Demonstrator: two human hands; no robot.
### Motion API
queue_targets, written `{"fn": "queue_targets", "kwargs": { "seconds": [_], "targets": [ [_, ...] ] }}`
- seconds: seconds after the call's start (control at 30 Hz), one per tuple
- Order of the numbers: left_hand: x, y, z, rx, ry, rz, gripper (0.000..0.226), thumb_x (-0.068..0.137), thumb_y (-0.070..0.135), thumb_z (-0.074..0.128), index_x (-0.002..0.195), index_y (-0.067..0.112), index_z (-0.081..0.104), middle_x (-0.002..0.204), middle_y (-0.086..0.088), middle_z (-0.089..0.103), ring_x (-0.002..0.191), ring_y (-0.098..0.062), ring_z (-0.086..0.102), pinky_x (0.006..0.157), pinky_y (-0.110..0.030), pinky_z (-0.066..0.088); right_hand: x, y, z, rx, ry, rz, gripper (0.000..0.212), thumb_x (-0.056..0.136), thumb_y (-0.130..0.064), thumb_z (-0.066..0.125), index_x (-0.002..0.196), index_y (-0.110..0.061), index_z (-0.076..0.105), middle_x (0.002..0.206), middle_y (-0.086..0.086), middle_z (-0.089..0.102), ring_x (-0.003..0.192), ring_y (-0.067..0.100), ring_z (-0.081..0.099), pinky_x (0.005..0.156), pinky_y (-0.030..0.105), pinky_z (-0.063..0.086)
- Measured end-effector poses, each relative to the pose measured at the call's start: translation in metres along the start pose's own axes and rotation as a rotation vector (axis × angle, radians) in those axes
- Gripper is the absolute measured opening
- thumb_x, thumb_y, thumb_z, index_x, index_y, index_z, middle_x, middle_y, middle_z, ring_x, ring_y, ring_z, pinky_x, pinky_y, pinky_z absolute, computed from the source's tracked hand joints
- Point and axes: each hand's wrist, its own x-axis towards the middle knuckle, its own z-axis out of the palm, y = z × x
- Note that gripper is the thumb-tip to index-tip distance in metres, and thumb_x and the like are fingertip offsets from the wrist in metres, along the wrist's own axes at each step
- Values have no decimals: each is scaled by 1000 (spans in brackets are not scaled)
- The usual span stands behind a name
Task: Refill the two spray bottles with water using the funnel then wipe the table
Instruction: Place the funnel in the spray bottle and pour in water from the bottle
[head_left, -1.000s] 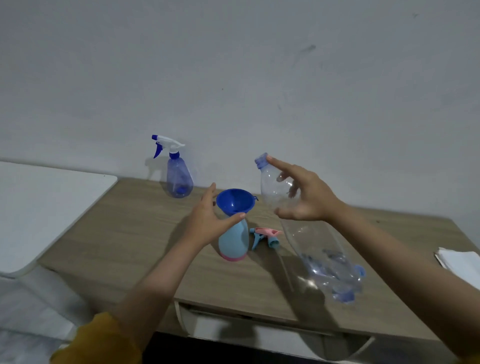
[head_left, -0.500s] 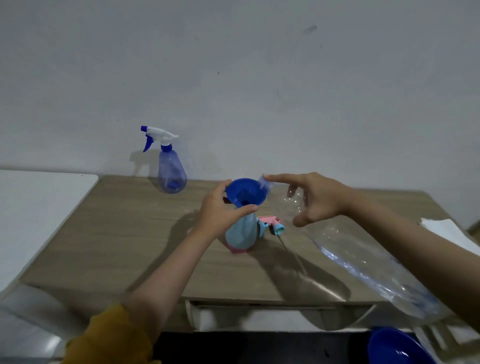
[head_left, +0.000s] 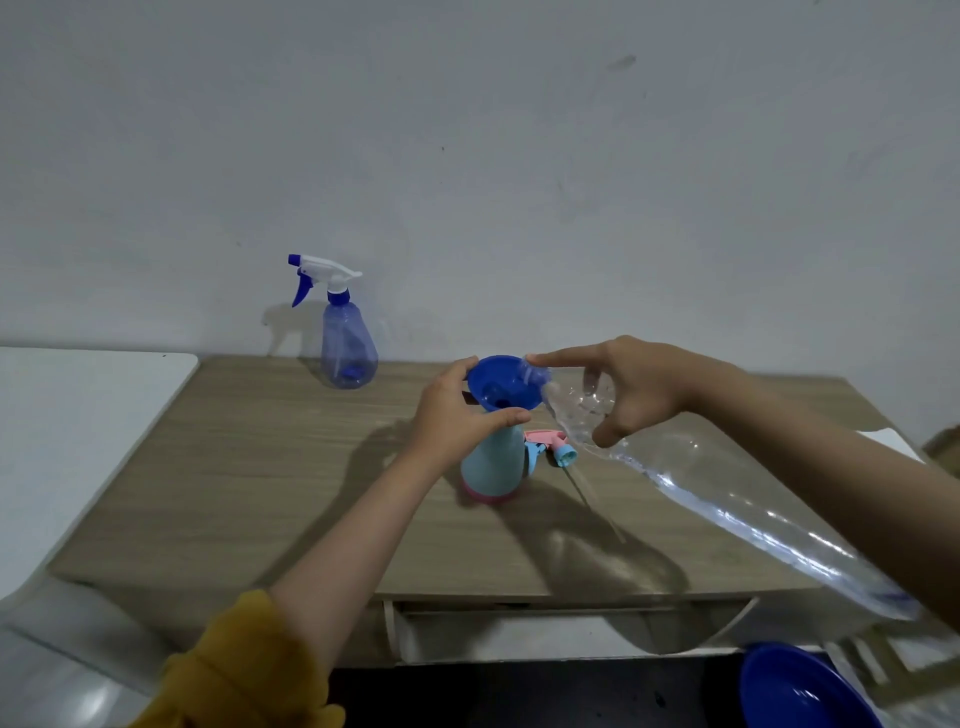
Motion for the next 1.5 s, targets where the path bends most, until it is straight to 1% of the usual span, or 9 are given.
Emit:
{"fn": "queue_targets", "kwargs": {
  "seconds": [0.07, 0.23, 0.63, 0.77, 0.93, 1.13, 1.23, 1.37, 1.5],
  "targets": [
    [0, 0, -1, -2, -4, 2, 81, 57, 36, 88, 126, 16, 51, 101, 14, 50, 94, -10, 55, 80, -22, 43, 0, -2, -3, -15, -11, 6, 99, 62, -29, 80, 140, -58, 26, 105, 3, 62, 60, -18, 50, 71, 27, 47],
    [1, 0, 0, 10, -6, 6, 83, 57, 38, 87, 128, 15, 49, 104, 13, 49, 93, -8, 52, 78, -21, 42, 2, -2, -7, -84, -46, 8, 98, 64, -31, 79, 140, -57, 24, 102, 12, 66, 54, 5, 47, 68, 33, 50],
    [1, -1, 1, 5, -9, -9, 91, 55, 41, 87, 132, 15, 46, 122, 3, 54, 94, -10, 55, 78, -22, 45, -2, -5, -7, -187, -102, 11, 97, 66, -31, 78, 142, -55, 22, 98, 0, 64, 61, 0, 49, 56, 15, 34],
    [0, -1, 0, 1, -8, -10, 90, 56, 40, 87, 132, 15, 46, 121, 3, 54, 94, -10, 54, 78, -22, 45, -3, 0, -4, -192, -76, 13, 99, 64, -35, 77, 141, -59, 20, 95, 6, 66, 61, 2, 50, 56, 19, 37],
    [0, 0, 1, 0, -3, -12, 89, 56, 40, 87, 131, 15, 46, 110, 10, 50, 95, -10, 55, 80, -23, 46, -5, 6, 3, -162, -29, -1, 99, 62, -37, 77, 139, -61, 20, 98, 3, 65, 67, 4, 52, 69, 30, 47],
    [-1, -1, 2, 3, 3, -24, 89, 55, 40, 88, 130, 16, 47, 110, 8, 53, 97, -13, 57, 84, -27, 48, -10, 13, 14, -21, 131, -73, 105, 58, -35, 79, 139, -62, 18, 103, -2, 58, 82, -2, 53, 63, 22, 38],
    [-1, 0, 4, 7, 13, -33, 87, 57, 39, 87, 130, 16, 47, 115, 5, 55, 97, -14, 58, 83, -26, 48, -12, 14, 19, 118, 235, -111, 104, 57, -34, 76, 136, -65, 17, 109, -2, 57, 86, -14, 51, 64, 26, 47],
    [-2, 1, 6, 29, 41, -40, 87, 59, 40, 86, 131, 14, 46, 121, 1, 56, 99, -15, 58, 86, -30, 50, -13, 27, 24, 238, 387, -180, 102, 52, -44, 69, 138, -64, 18, 125, 0, 56, 96, 15, 60, 70, 39, 55],
    [-4, 2, 10, 38, 66, -37, 84, 61, 40, 85, 131, 15, 46, 118, 2, 57, 99, -15, 59, 85, -31, 51, -19, 45, 25, 224, 546, -166, 105, 54, -39, 74, 140, -62, 18, 117, -3, 55, 85, 20, 61, 71, 41, 55]
  ]
}}
